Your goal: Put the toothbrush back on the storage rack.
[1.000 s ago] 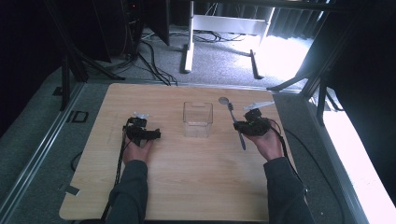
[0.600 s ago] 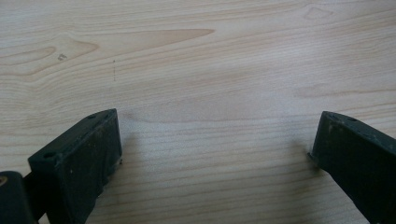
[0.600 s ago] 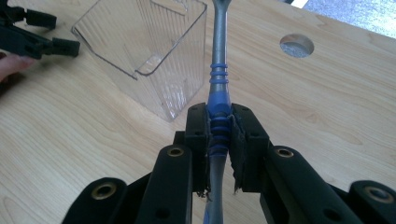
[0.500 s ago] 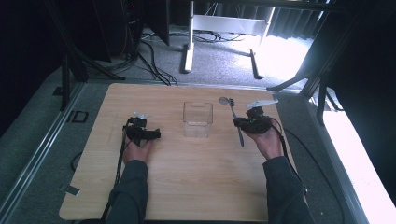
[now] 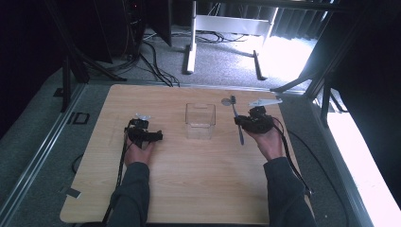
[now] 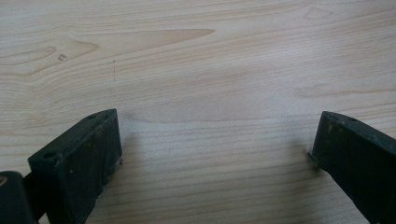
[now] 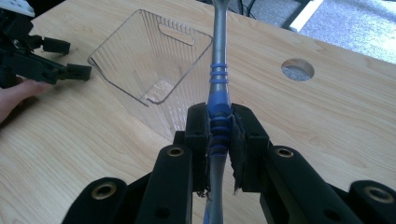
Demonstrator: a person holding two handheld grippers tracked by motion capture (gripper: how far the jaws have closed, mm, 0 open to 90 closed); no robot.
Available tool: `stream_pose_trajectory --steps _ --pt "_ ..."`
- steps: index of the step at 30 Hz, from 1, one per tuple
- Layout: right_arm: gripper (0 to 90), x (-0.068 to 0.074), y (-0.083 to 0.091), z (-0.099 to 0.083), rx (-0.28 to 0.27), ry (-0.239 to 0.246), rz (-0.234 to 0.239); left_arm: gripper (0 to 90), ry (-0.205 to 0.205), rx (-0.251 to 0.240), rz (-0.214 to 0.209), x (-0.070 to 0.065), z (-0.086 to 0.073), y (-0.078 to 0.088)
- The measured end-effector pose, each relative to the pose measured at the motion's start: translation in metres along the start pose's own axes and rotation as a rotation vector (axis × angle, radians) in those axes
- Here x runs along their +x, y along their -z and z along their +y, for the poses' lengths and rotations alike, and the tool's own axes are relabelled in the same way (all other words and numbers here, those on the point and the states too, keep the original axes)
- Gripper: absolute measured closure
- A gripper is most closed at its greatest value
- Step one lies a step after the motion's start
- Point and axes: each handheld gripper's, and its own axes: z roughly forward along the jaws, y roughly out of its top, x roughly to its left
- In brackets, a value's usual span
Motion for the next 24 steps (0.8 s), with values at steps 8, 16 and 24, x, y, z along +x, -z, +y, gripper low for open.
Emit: stream_pose_trajectory --steps 8,16,24 --pt "78.2 0.0015 0.0004 0.0014 -0.030 -0.022 0.020 1.5 0.000 0.001 0.000 0.0000 0.0000 0.0001" --pt "78.1 -0.0002 0.0014 0.0030 -0.061 -0.055 0.065 1.5 0.000 0.001 0.000 0.0000 0.0000 0.0001" --pt "78.1 0.0009 0.0002 0.0033 -0.081 -0.067 0.093 1.5 0.000 0.000 0.000 0.0000 0.0001 0.0000"
